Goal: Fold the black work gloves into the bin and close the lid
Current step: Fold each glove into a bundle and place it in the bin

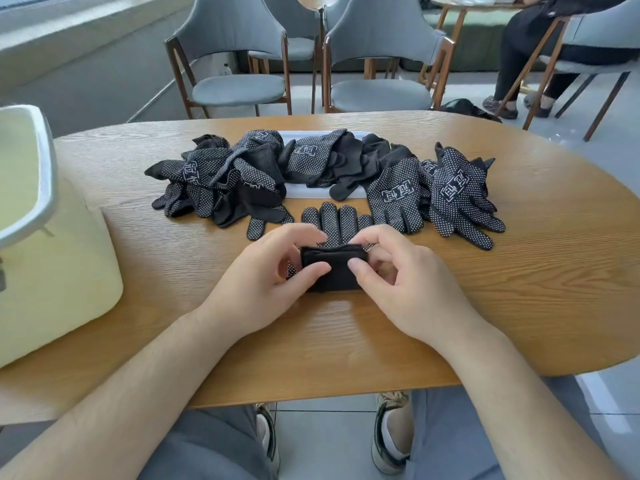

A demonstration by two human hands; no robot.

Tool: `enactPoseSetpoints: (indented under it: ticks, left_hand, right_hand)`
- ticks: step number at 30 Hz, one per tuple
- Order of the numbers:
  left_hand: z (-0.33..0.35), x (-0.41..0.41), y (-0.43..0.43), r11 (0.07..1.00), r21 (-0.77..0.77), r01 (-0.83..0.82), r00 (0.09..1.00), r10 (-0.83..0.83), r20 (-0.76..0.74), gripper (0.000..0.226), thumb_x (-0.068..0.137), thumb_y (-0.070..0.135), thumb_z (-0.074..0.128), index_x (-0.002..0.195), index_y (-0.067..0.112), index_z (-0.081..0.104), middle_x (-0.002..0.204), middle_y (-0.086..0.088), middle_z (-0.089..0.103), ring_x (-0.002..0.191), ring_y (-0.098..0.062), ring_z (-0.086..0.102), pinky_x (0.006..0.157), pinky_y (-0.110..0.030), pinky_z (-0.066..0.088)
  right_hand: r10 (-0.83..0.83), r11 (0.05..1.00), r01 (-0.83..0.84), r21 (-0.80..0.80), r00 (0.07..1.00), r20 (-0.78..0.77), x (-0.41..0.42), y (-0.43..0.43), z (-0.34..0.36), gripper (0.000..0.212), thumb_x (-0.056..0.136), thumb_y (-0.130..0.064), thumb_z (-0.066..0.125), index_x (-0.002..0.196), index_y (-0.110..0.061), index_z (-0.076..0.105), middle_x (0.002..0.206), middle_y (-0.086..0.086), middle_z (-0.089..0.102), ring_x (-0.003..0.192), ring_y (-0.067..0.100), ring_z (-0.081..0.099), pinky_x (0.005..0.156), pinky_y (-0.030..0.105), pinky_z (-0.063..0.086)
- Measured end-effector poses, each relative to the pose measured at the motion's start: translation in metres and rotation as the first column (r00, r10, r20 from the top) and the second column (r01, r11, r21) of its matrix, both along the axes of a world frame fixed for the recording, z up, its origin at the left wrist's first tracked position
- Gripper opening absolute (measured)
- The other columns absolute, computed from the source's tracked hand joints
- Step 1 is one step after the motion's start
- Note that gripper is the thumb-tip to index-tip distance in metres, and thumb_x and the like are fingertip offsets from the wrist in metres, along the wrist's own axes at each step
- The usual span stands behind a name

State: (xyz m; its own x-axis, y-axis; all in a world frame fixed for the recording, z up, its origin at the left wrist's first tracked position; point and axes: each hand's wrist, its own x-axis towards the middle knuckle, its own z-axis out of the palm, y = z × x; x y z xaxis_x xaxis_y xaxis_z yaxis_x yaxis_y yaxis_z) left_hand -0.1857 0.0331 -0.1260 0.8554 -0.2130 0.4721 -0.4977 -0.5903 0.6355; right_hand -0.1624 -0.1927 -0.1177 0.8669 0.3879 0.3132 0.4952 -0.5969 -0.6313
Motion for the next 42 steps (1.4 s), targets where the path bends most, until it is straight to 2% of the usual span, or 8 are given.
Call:
enactPoseSetpoints:
  ticks: [5,9,13,20,26,32,37,42]
  left_hand:
    - [-0.003,0.005,0.0,0.978,0.208,-0.03,0.991,0.001,0.135,0.015,0.095,0.028,0.069,0.098,0.014,0.074,0.114,0.0,0.056,0.093,-0.014,0.056,0.085,-0.02,0.043]
    - [-0.001,0.004,0.003,0.94,0.34,-0.032,0.987,-0.023,0.157,0.03,0.092,0.046,0.068,0.104,0.02,0.076,0.106,0.01,0.064,0.102,-0.017,0.057,0.093,-0.034,0.046]
    - [0.001,0.0,0.009,0.898,0.439,-0.015,0.998,-0.01,0.056,0.049,0.083,0.065,0.066,0.117,0.029,0.069,0.115,0.018,0.059,0.111,-0.011,0.055,0.093,-0.043,0.045]
    - [0.002,0.0,0.004,0.942,0.335,-0.031,0.993,-0.009,0.119,0.023,0.089,0.042,0.065,0.097,0.023,0.075,0.093,0.016,0.067,0.09,-0.01,0.061,0.081,-0.043,0.047]
    - [0.009,-0.006,0.001,0.992,0.103,0.079,0.997,-0.08,0.004,0.016,0.091,0.018,0.068,0.107,0.015,0.067,0.099,0.015,0.066,0.09,-0.008,0.063,0.078,-0.025,0.049]
    - [0.002,0.003,0.0,0.959,0.281,0.02,0.987,-0.063,0.145,0.018,0.09,0.0,0.067,0.102,0.012,0.071,0.115,0.002,0.061,0.109,-0.021,0.057,0.097,-0.032,0.043]
    - [-0.002,0.005,0.004,0.942,0.327,-0.071,0.982,0.01,0.187,0.013,0.092,0.014,0.062,0.099,0.017,0.073,0.104,0.009,0.063,0.1,-0.019,0.058,0.087,-0.042,0.048]
    - [0.002,0.0,0.005,0.911,0.404,-0.09,0.99,0.036,0.139,0.037,0.086,0.054,0.068,0.104,0.022,0.071,0.109,0.013,0.062,0.106,-0.015,0.057,0.091,-0.042,0.048]
  right_hand:
    - [-0.014,0.999,0.014,0.043,1.0,0.003,-0.001,0.0,-0.005,0.025,0.092,-0.027,0.069,0.111,-0.04,0.058,0.091,-0.013,0.062,0.076,0.01,0.06,0.069,0.031,0.051]
    - [0.008,0.999,-0.004,-0.033,0.992,0.122,-0.002,0.001,-0.014,0.006,0.092,-0.026,0.068,0.098,-0.027,0.071,0.116,-0.018,0.052,0.094,-0.001,0.053,0.078,0.032,0.051]
    - [0.062,0.979,-0.029,-0.2,0.985,0.159,-0.007,-0.008,-0.011,0.033,0.083,-0.047,0.06,0.112,-0.032,0.069,0.129,-0.022,0.055,0.116,0.01,0.05,0.096,0.039,0.047]
    - [0.066,0.99,-0.038,-0.134,0.976,0.208,-0.004,-0.008,-0.013,0.022,0.089,-0.037,0.058,0.105,-0.028,0.071,0.108,-0.021,0.065,0.106,0.013,0.054,0.091,0.041,0.05]
    - [0.048,0.998,-0.048,0.05,0.999,-0.006,-0.011,-0.01,-0.009,0.022,0.093,-0.047,0.056,0.114,-0.041,0.056,0.092,-0.014,0.065,0.085,0.007,0.058,0.073,0.014,0.041]
    - [-0.001,1.0,0.002,-0.015,0.999,0.049,0.0,-0.003,-0.014,0.016,0.099,-0.043,0.056,0.111,-0.036,0.064,0.105,-0.018,0.055,0.092,-0.001,0.052,0.079,0.021,0.045]
    - [0.009,0.994,0.003,-0.112,0.994,0.106,-0.001,-0.008,-0.011,0.044,0.095,-0.052,0.056,0.131,-0.028,0.064,0.132,-0.016,0.046,0.127,0.004,0.045,0.104,0.023,0.038]
    - [0.062,0.983,-0.038,-0.179,0.989,0.131,-0.002,-0.014,-0.01,0.04,0.088,-0.049,0.056,0.125,-0.034,0.064,0.135,-0.021,0.052,0.126,0.007,0.046,0.105,0.029,0.04]
